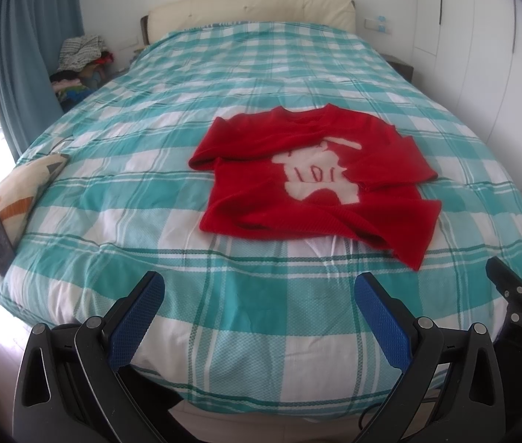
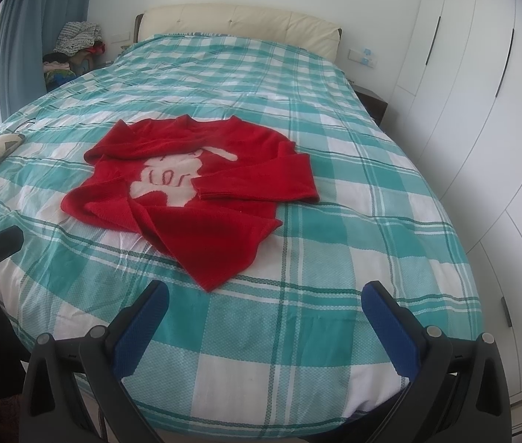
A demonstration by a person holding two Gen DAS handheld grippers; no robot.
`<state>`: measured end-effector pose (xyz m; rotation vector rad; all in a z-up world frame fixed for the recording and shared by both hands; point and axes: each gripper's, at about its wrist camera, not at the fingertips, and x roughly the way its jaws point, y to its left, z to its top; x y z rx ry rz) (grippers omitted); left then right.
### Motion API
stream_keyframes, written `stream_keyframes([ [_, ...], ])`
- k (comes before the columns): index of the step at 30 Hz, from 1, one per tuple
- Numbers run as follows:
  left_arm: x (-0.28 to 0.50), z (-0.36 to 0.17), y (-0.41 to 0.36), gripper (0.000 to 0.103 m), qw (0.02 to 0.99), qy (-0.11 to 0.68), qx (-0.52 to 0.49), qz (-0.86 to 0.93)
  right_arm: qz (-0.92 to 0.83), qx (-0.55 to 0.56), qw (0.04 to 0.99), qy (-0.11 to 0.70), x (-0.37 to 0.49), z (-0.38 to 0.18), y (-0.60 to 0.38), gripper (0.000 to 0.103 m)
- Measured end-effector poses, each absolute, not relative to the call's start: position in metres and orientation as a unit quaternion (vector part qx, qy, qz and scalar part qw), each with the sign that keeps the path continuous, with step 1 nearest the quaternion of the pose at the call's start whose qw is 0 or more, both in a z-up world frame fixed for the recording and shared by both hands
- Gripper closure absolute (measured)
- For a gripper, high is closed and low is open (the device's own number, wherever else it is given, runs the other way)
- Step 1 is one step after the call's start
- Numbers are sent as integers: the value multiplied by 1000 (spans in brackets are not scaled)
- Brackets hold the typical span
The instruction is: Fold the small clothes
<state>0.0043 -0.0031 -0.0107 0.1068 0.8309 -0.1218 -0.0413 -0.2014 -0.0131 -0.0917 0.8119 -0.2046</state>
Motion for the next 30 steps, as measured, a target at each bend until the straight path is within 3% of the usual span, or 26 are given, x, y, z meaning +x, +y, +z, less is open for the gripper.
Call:
stream_keyframes([
  [30,2,-15,1,0,910,406,53,-60,-98,-48,910,401,-41,-17,-199,0],
])
